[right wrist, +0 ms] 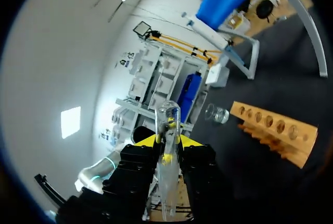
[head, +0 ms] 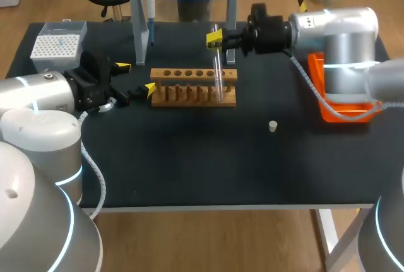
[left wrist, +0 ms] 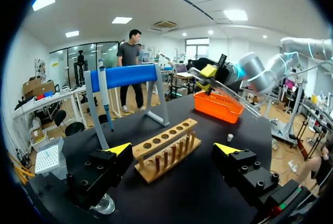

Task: Invert the test tube, pick up the pipette, mount the tip to pipette, aspirate from beaker and dispense into the tube, eject the tip, return the pipette, and cap with the stopper.

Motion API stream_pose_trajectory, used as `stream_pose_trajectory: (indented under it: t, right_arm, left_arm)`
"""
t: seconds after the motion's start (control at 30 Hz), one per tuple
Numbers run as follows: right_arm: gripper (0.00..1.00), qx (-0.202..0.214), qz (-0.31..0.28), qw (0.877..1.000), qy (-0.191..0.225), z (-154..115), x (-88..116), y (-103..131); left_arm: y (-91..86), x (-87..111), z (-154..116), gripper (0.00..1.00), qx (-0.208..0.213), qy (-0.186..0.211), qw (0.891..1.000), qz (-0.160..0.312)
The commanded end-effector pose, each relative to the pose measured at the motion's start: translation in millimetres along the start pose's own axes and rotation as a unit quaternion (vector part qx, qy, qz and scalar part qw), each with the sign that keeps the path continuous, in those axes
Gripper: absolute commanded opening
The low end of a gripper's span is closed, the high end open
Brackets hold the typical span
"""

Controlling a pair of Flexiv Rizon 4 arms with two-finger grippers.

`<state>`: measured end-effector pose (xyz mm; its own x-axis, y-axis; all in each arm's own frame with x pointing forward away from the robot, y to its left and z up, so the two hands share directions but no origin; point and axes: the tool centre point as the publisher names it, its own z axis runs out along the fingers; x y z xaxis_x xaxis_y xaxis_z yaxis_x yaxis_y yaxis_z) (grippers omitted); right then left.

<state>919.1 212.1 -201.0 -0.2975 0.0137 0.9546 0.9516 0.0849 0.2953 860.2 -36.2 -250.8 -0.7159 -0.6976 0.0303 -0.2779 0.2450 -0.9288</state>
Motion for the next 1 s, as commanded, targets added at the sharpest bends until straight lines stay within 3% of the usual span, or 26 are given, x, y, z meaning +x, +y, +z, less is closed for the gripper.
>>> stream_pose_trajectory:
  t: [0.03, 0.5, 1.0]
  right_arm:
    - [0.0, 0.032, 0.041, 0.999, -0.017, -0.5, -2.4, 3.9]
    - [0.0, -0.002, 0.085, 0.996, 0.013, -0.1, -1.4, 3.9]
    - [0.0, 0.011, 0.127, 0.991, 0.025, 2.7, -0.3, -1.6]
  left_arm:
    - [1.9, 0.1, 0.4, 1.0, 0.003, 0.0, 1.0, 0.0]
    - [1.9, 0.1, 0.4, 1.0, 0.003, 0.0, 1.0, 0.0]
    - [1.9, 0.1, 0.4, 1.0, 0.003, 0.0, 1.0, 0.0]
